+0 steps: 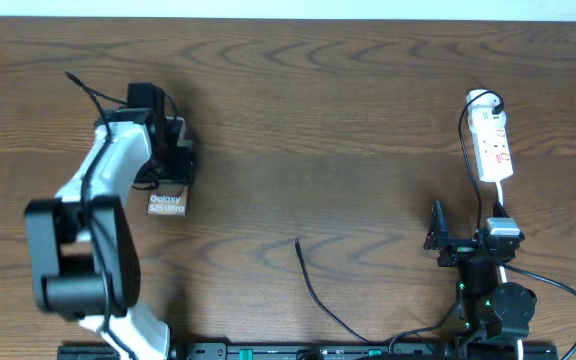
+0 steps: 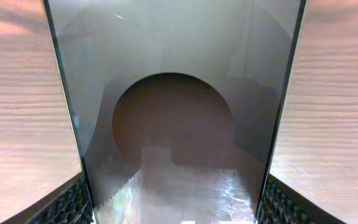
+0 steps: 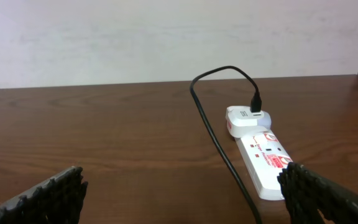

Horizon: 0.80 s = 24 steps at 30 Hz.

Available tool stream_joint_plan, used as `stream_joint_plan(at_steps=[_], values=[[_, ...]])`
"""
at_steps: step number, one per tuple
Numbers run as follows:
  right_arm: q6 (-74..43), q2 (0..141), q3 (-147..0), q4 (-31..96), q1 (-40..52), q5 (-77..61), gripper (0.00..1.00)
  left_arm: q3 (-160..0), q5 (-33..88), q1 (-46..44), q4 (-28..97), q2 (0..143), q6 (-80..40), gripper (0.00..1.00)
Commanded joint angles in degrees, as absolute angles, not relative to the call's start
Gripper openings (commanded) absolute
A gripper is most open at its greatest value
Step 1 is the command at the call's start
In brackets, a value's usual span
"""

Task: Plug charger to phone and switch on socket
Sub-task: 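Lift the phone with the left gripper and raise it upright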

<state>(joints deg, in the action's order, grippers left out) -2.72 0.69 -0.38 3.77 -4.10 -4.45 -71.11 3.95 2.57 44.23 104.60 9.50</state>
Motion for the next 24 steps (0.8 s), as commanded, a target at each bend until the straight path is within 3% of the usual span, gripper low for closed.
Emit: stream_joint_plan(at_steps=[1,8,24], values=[[-2.09,0.38,-0.32,4.01,-3.75,-4.19,0.99,-73.80,3.90,2.81,44.71,96.51,9.02,0.08],[-2.09,0.38,-0.32,3.99,-3.75,-4.19,0.99,-73.80,20.47,2.81,44.21,87.44,2.74,0.07],[-2.09,0.38,-0.32,3.99,-3.75,-4.19,0.99,-73.80,58.22,6.11,33.26,86.78,-34.92,0.08]])
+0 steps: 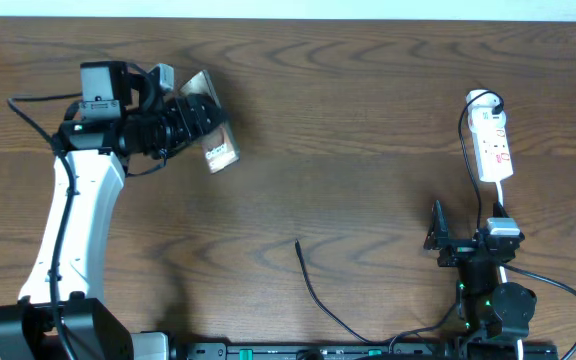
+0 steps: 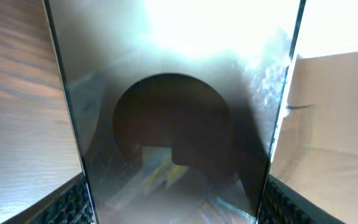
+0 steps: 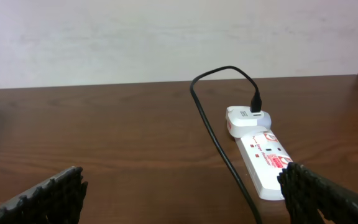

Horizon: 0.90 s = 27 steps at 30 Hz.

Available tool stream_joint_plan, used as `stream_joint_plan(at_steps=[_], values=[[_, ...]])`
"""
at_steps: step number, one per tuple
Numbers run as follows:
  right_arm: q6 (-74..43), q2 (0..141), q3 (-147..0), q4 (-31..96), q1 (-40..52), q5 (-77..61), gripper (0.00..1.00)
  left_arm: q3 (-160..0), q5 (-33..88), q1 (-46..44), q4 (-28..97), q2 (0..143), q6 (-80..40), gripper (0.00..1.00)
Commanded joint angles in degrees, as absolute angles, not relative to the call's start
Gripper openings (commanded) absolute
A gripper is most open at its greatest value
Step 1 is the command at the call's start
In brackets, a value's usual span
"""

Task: Plug charger to phone and switch on socket
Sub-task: 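Lift the phone with the left gripper and raise it upright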

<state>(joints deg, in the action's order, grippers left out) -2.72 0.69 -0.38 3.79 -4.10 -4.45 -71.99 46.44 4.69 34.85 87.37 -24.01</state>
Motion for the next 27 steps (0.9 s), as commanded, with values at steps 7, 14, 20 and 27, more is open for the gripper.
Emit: stream_joint_plan(at_steps=[7,14,20,27], values=[[-2.09,0.38,-0.32,4.01,-3.75,-4.19,0.99,-73.80,70.39,9.50,30.46,86.78,-53.10,0.07],[-2.09,0.38,-0.32,3.99,-3.75,-4.19,0.99,-73.80,79.44,13.06,30.48,86.78,-65.01,0.07],[-2.09,0.38,-0.32,4.01,-3.75,-4.21,0.99,-73.80,81.91,16.29,30.48,86.78,-72.73,0.07],[-2.09,0.38,-0.32,4.01,-3.75,-4.19,0.99,-73.80,81.93,16.86,30.50,86.78,-72.77,0.08]])
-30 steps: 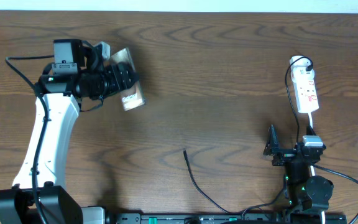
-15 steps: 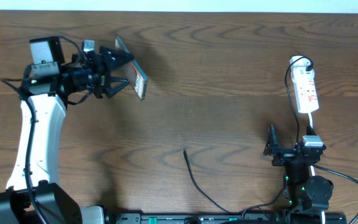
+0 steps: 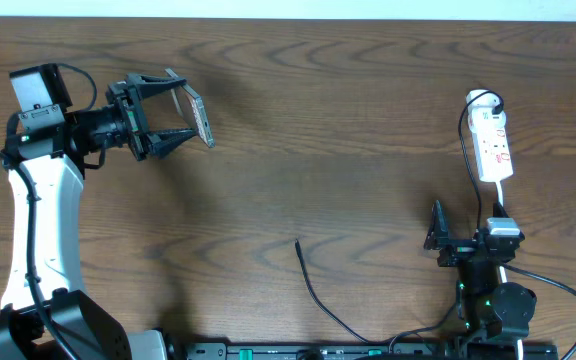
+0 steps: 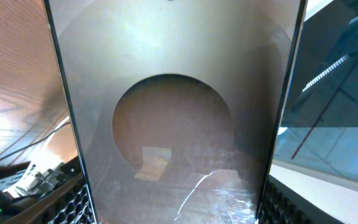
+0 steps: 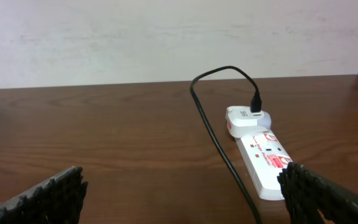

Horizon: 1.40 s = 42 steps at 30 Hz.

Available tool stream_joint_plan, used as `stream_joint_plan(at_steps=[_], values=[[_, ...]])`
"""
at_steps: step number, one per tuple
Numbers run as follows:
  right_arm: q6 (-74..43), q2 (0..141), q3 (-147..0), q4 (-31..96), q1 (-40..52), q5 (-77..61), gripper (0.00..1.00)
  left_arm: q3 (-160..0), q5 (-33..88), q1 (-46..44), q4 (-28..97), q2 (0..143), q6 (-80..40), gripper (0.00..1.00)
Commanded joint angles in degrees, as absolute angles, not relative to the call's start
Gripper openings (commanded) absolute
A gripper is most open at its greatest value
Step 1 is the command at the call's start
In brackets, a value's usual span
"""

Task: Plug charger to phone and switch on socket
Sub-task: 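Lift the phone with the left gripper and raise it upright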

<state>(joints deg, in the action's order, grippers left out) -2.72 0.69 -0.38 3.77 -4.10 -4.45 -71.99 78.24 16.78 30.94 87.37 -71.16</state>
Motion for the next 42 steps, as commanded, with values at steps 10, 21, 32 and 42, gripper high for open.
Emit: stream_joint_plan(at_steps=[10,21,32,42], values=[[-2.09,0.38,-0.32,4.01,-3.75,-4.19,0.99,-73.80,82.13,16.86,30.52,86.78,-74.24,0.07],[-2.09,0.38,-0.32,4.01,-3.75,-4.19,0.99,-73.80,85.67,16.86,30.48,86.78,-73.19,0.07],[-2.09,0.40,-0.32,4.01,-3.75,-4.21,0.99,-73.78,86.06,16.86,30.44,86.78,-71.59,0.07],[-2.09,0.54,-0.32,4.01,-3.75,-4.19,0.99,-73.63,69.30,15.53,32.12,86.78,-65.87,0.07]])
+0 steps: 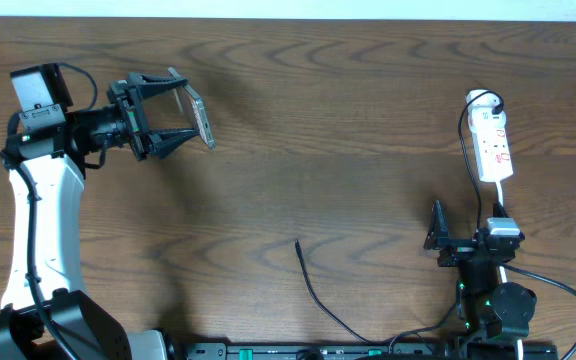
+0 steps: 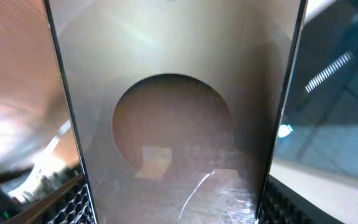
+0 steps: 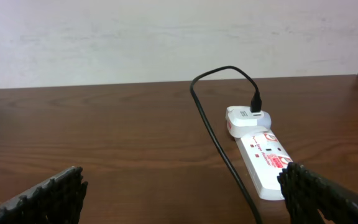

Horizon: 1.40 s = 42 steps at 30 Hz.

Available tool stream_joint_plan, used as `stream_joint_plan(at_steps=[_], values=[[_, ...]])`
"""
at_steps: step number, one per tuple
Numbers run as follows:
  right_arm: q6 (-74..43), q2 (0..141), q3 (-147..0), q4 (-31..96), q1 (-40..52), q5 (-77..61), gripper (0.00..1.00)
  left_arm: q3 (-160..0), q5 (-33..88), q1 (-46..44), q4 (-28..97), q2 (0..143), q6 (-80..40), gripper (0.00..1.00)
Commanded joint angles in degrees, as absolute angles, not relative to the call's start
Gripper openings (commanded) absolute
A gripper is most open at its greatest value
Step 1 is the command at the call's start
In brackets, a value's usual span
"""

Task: Plug charger to phone and switch on socket
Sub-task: 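Lift the phone with the left gripper and raise it upright, then swing the right gripper toward the phone held by the left gripper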

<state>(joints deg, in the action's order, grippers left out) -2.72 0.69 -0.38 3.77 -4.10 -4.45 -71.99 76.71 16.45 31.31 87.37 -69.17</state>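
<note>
The phone (image 1: 200,115) hangs above the far left of the table, seen edge-on from overhead, with my left gripper (image 1: 180,112) shut on it. In the left wrist view the phone's glossy face (image 2: 173,112) fills the space between both fingers (image 2: 73,205). The white power strip (image 1: 494,148) lies at the far right, with a white adapter (image 3: 247,121) plugged into its far end. The black charger cable (image 3: 219,140) runs from the adapter, and its loose end (image 1: 299,244) rests on the table at the front middle. My right gripper (image 3: 182,199) is open and empty, short of the strip.
Brown wooden table (image 1: 348,150) with a pale wall (image 3: 166,37) behind it. The cable loops past the right arm's base (image 1: 493,300) at the front right. A black rail (image 1: 298,352) lines the front edge.
Hardly anything differs. The left gripper still holds the phone edge-on in about the same place; only the background in the left wrist view has shifted and blurred. The right arm has not moved.
The left gripper was shut on the phone low at the table's left, label side up. Then the phone was held tilted farther back. After that it was held edge-on at the far left, where it stays now. The right arm and cable kept still throughout.
</note>
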Motion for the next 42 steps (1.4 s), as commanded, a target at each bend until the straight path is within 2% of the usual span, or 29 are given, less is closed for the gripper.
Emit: stream_joint_plan(at_steps=[1,11,20,29,38,42], values=[[-2.09,0.54,-0.32,4.01,-3.75,-4.21,0.99,-73.58,66.74,15.11,33.15,86.80,-65.47,0.07],[-2.09,0.54,-0.32,4.01,-3.75,-4.19,0.99,-73.34,32.36,9.69,47.88,86.80,-63.64,0.07],[-2.09,0.54,-0.32,4.01,-3.75,-4.19,0.99,-73.30,16.43,4.34,53.69,86.80,-63.66,0.07],[-0.75,0.54,-0.32,3.92,-3.75,-0.64,0.99,-72.64,13.61,-0.64,53.89,86.80,-63.68,0.08],[1.93,0.60,-0.32,3.95,-3.77,2.74,0.99,-72.64,13.63,-0.73,53.95,86.80,-63.68,0.07],[0.60,0.60,-0.32,3.64,-3.75,-0.25,0.99,-72.64,13.61,-0.73,54.35,86.80,-63.66,0.07]])
